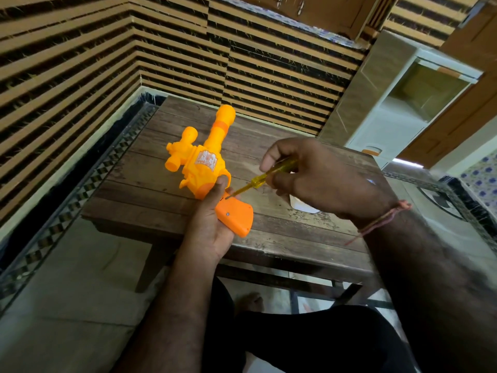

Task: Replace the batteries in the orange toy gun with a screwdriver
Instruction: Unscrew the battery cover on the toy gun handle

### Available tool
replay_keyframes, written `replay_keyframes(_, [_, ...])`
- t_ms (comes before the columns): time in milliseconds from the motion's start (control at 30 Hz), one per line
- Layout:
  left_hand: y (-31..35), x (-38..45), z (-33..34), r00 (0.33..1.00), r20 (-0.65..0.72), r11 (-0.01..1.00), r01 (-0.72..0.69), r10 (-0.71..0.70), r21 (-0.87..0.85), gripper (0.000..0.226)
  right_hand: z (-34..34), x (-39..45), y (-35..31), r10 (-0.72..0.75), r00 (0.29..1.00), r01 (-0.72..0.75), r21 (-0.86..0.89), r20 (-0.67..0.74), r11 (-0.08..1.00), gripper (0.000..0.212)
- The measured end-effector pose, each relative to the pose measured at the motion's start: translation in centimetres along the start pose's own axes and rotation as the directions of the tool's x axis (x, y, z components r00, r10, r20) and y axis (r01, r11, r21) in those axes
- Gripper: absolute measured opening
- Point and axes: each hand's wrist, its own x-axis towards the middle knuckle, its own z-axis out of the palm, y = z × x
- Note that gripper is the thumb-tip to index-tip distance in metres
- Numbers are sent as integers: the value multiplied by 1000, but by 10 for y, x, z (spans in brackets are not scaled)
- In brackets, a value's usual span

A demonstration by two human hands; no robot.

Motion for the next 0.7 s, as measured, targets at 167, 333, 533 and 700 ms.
replay_keyframes(167, [2,-1,-1,999,-35,999,40,-40,-8,92,21,-22,61,276,878,-162,299,-392,940,19])
replay_keyframes(333, [2,0,0,999,-38,998,16,-13,60,106,92,-38,116,411,754,-374,180,-512,910,15])
replay_keyframes(533, [1,-2,5,998,-57,984,-5,15,177,131,112,-36,110,253,716,-351,-23,-651,936,16])
replay_keyframes(700, [-4,-16,35,973,35,635,-176,228,752,48,133,-20,52,564,783,106,950,-263,295,44])
